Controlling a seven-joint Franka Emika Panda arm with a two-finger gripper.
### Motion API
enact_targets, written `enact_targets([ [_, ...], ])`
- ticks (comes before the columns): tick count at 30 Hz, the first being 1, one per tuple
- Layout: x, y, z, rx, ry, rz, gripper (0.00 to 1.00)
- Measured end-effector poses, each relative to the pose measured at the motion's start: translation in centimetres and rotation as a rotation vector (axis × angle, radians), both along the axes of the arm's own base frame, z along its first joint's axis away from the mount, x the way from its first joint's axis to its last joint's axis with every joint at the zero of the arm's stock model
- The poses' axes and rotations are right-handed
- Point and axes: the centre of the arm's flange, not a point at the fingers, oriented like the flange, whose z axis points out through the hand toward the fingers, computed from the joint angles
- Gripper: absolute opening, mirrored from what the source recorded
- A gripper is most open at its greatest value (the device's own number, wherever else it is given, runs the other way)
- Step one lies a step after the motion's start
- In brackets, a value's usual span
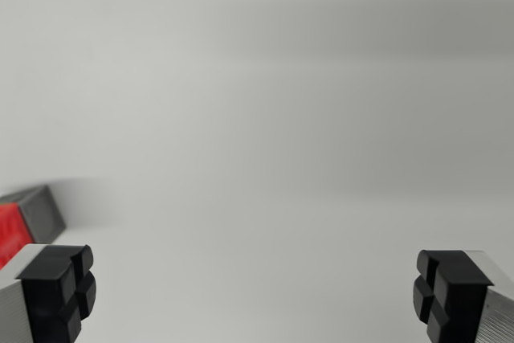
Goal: Destack cube
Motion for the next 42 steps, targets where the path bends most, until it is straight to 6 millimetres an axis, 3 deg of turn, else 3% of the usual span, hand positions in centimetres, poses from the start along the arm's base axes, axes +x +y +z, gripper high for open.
enact_targets([
  [24, -0.1, 0.3, -0.3, 0.0, 0.004, 0.004, 1.0],
  [42, -1.2, 2.6, -1.9, 0.001, 0.005, 0.028, 1.0],
])
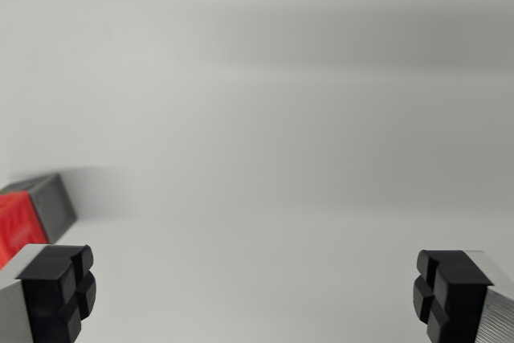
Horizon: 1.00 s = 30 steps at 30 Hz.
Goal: Destack cube
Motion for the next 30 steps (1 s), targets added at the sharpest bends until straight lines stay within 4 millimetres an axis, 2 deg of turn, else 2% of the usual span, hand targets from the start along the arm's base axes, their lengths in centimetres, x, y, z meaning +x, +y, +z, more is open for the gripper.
enact_targets([
  [14, -1.3, 2.7, -1.8, 0.0, 0.0, 0.027, 1.0],
  [30, -3.1, 6.6, -4.4, 0.0, 0.0, 0.066, 1.0],
])
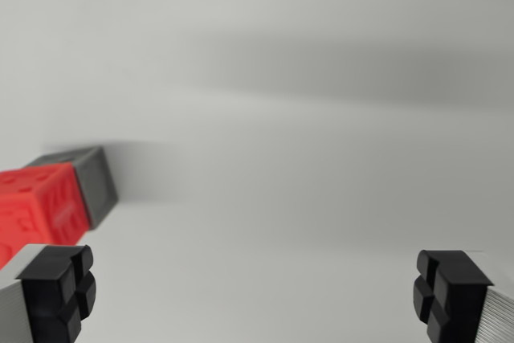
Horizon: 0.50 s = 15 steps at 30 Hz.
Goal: Destack cube
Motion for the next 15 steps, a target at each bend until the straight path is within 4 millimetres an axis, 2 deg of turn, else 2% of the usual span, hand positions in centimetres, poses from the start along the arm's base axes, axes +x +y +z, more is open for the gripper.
enact_targets([
  [15, -2.0, 4.3, -2.8, -0.001, -0.001, 0.043, 1.0],
])
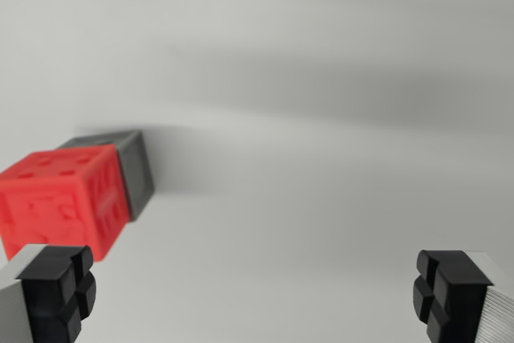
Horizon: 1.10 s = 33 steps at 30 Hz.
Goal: Destack cube
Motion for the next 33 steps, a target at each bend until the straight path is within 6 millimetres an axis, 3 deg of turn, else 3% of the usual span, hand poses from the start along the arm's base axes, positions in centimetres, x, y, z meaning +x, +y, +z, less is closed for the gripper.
enact_targets([
  [33, -4.9, 10.7, -7.3, -0.003, 0.002, 0.106, 1.0],
])
